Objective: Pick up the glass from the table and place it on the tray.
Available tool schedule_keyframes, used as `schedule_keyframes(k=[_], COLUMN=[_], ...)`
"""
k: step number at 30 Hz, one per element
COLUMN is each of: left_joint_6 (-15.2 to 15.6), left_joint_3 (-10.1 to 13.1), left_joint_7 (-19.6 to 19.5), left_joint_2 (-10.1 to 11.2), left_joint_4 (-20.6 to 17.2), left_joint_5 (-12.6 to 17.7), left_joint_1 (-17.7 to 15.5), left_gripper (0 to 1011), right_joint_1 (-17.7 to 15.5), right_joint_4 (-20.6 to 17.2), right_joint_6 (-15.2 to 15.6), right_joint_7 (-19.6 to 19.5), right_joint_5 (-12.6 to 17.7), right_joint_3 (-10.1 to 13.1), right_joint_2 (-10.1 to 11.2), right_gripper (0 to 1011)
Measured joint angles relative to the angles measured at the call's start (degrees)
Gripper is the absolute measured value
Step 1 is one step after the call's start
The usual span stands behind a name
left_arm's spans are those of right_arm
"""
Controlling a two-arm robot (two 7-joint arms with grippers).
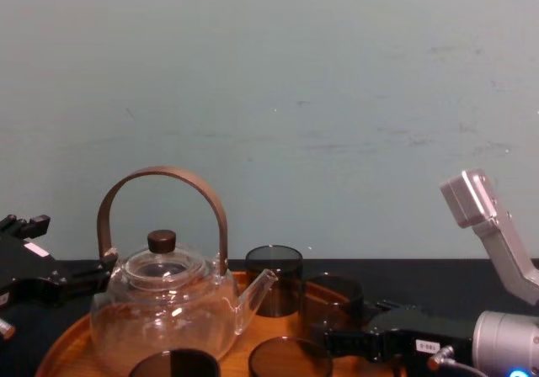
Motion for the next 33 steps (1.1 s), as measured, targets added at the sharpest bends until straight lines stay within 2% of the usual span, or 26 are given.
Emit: schedule_keyframes(k=[11, 18, 27, 33], left_joint_6=[0.0, 0.0, 0.0, 0.0], left_joint_3=[0.0, 0.0, 0.0, 0.0], left_joint_7=[0.0, 0.0, 0.0, 0.0], left_joint_2=[0.0, 0.0, 0.0, 0.0], left_joint_4=[0.0, 0.0, 0.0, 0.0], left_joint_5=[0.0, 0.0, 0.0, 0.0], left_joint_1=[0.0, 0.0, 0.0, 0.0], left_gripper=[1010, 1010, 1009, 1009], right_joint_1=[-0.8, -2.3, -5.8, -8.7], right_joint_4=[-3.5, -8.5, -15.2, -19.8], right_joint_6=[-0.8, -0.2, 2.0, 2.8], right_joint_7=[0.0, -0.3, -1.8, -2.7], right_joint_5=[1.5, 2.4, 4.0, 5.5], right_joint_3=[-0.4, -0.8, -1.1, -0.5], right_joint_2=[0.9, 2.3, 5.2, 7.5], right_gripper=[1000, 1000, 1000, 1000])
